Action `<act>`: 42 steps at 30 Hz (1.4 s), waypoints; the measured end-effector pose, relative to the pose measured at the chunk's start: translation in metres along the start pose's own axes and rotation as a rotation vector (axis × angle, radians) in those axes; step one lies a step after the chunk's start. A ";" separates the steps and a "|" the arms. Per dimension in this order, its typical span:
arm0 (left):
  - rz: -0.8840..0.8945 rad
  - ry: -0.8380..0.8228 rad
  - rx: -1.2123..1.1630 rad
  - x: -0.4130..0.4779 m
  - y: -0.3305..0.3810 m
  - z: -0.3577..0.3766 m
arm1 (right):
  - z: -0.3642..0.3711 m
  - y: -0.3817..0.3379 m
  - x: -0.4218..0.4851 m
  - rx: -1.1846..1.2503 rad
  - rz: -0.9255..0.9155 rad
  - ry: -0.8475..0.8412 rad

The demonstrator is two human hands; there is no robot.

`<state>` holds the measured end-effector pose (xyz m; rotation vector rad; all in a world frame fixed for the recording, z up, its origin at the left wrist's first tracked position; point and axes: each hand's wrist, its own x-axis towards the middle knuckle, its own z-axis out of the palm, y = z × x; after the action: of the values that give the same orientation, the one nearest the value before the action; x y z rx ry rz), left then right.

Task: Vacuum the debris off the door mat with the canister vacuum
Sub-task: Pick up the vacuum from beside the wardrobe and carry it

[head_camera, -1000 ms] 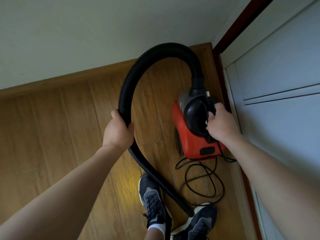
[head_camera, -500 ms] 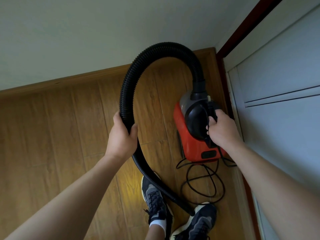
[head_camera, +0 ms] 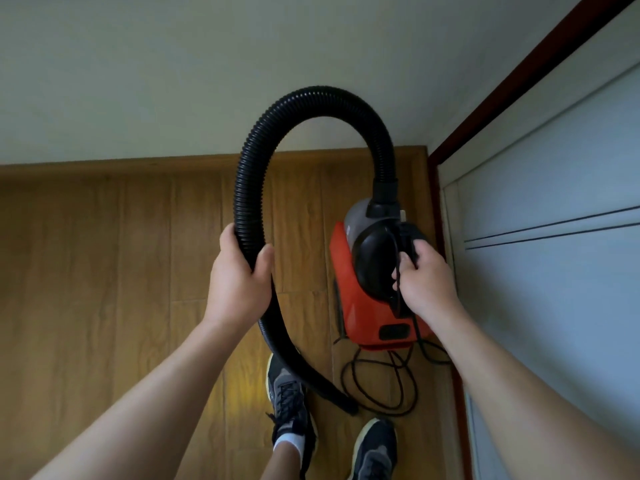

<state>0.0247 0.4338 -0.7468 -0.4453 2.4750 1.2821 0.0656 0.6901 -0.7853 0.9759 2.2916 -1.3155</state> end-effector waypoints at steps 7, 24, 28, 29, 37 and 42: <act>0.010 0.091 -0.068 -0.046 0.029 -0.040 | -0.022 -0.046 -0.050 0.025 -0.084 -0.018; 0.168 0.267 -0.259 -0.153 0.140 -0.167 | -0.101 -0.175 -0.197 0.015 -0.321 -0.025; 0.238 0.347 -0.302 -0.191 0.171 -0.201 | -0.123 -0.212 -0.242 0.092 -0.373 -0.072; 0.250 0.363 -0.314 -0.200 0.177 -0.210 | -0.128 -0.221 -0.253 0.115 -0.392 -0.083; 0.313 0.527 -0.388 -0.269 0.224 -0.275 | -0.164 -0.296 -0.339 0.197 -0.528 -0.221; 0.331 0.639 -0.398 -0.310 0.255 -0.319 | -0.181 -0.338 -0.391 0.196 -0.626 -0.264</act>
<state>0.1560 0.3494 -0.2583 -0.6404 2.8847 2.0512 0.1191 0.5728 -0.2533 0.0912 2.3693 -1.8028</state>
